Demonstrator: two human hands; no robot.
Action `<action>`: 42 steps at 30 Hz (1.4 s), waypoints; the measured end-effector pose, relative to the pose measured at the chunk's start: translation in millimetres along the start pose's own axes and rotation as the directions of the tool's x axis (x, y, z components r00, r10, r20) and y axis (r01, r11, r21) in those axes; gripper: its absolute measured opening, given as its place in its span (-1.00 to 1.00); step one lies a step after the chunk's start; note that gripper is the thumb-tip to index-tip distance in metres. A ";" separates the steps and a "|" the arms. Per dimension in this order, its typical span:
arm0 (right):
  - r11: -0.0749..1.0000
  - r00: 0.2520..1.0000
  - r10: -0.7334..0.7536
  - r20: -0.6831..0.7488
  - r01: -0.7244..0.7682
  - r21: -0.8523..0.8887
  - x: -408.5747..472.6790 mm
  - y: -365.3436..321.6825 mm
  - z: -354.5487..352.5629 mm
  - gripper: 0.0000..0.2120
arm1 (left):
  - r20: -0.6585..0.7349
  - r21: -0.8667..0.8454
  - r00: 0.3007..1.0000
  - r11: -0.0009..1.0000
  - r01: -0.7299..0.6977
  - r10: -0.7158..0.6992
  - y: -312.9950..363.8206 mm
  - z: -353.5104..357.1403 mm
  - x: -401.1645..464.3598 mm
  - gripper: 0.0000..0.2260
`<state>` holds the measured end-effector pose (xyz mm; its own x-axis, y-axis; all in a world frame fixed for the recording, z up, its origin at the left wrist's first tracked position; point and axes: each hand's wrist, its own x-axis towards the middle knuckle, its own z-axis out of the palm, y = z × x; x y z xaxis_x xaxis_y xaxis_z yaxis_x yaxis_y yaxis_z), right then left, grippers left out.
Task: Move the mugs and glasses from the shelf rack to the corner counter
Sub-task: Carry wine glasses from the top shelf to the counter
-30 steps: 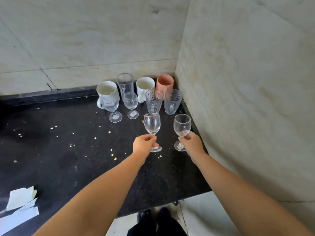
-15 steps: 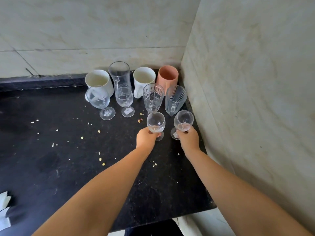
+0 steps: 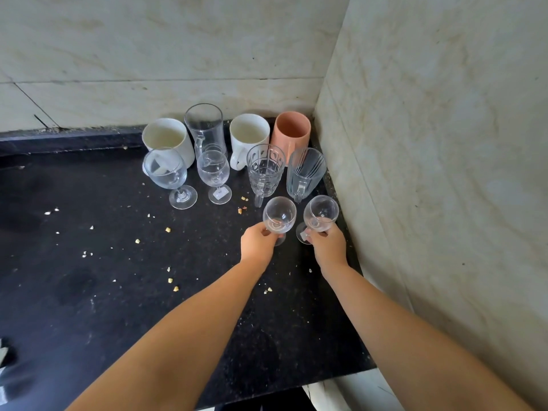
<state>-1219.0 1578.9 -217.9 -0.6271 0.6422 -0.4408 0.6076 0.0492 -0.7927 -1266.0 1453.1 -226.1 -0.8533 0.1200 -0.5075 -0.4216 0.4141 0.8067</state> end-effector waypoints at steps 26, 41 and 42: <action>0.744 0.969 -0.241 0.048 0.216 -0.632 -66.8 -108.4 -73.6 -0.55 | -0.007 0.460 0.958 0.852 -0.251 0.286 85.9 -97.0 -53.6 -0.67; -0.099 0.544 -0.548 0.636 0.712 -0.695 -183.0 -126.1 40.1 -0.62 | -0.140 0.882 0.873 0.460 -0.105 0.467 15.1 -227.0 -169.6 -0.63; -0.135 0.502 -0.540 0.676 0.741 -0.658 -196.0 -124.0 51.5 -0.62 | -0.187 0.871 0.877 0.487 -0.060 0.443 1.3 -238.3 -183.5 -0.62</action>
<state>-1196.6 1407.5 -54.8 -0.9721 -0.2214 -0.0781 -0.2261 0.9724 0.0572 -1183.1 1216.6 -59.9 -0.9923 0.1197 -0.0311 0.1133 0.9806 0.1598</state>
